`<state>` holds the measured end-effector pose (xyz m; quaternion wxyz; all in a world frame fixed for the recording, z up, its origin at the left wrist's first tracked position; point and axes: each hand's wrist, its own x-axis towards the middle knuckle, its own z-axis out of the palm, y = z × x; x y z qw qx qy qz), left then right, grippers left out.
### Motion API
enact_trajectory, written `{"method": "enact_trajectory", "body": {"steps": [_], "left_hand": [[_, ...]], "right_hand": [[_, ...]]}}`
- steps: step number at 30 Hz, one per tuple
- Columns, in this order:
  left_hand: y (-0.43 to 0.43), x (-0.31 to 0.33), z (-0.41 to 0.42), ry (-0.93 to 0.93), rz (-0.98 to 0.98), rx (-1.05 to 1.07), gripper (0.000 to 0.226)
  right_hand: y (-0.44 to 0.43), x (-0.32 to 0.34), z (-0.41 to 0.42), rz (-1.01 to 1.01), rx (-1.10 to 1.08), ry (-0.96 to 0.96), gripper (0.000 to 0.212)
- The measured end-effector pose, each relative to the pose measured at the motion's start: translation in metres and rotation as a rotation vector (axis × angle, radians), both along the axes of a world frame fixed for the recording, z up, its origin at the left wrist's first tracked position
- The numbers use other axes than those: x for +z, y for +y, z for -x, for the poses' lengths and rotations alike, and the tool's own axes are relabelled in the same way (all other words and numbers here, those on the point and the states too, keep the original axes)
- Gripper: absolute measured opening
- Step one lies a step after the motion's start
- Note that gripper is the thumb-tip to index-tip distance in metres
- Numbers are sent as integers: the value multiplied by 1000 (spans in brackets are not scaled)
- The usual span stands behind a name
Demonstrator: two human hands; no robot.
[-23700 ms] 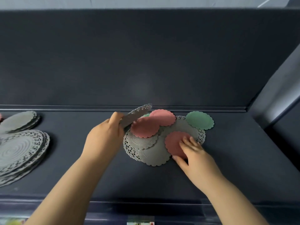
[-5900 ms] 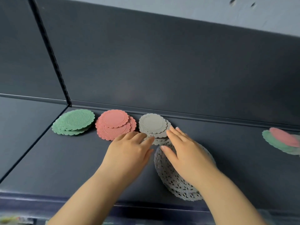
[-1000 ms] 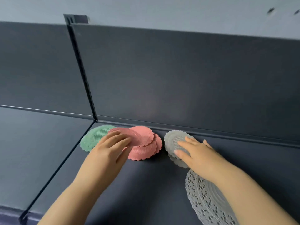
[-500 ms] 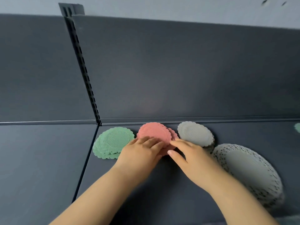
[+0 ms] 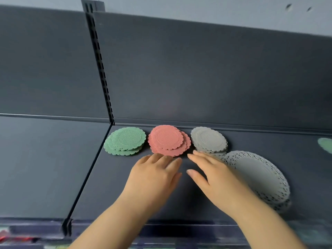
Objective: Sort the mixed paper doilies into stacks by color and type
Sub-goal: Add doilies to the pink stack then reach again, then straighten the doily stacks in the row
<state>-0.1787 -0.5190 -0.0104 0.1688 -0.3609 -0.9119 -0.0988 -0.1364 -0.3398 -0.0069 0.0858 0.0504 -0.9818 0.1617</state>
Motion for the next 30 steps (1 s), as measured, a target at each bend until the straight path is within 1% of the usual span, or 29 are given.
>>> {"method": "enact_trajectory", "body": {"steps": [3, 6, 9, 11, 13, 17, 21, 24, 30], "left_hand": [[19, 1, -33, -24, -10, 23, 37], [49, -1, -74, -16, -16, 39, 27], [90, -1, -119, -39, -17, 48, 26], [120, -1, -147, -52, -9, 46, 32], [147, -4, -171, -63, 8, 20, 38], [185, -6, -205, -101, 50, -51, 40], [212, -10, -215, -119, 35, -76, 38], [231, -15, -209, -106, 19, -82, 36], [272, -18, -172, -73, -45, -60, 35]], "right_hand": [[21, 0, -28, -8, 7, -6, 49], [52, 1, -67, -40, 10, 15, 49], [91, 1, -115, -63, 4, 27, 49], [120, -4, -148, -51, -30, 27, 50], [146, -11, -179, 8, -92, 21, 50], [175, -22, -227, 189, -167, -9, 47], [201, -29, -248, 263, -170, -9, 47], [224, -35, -250, 313, -225, -7, 45], [267, -34, -219, 339, -266, 20, 44]]}}
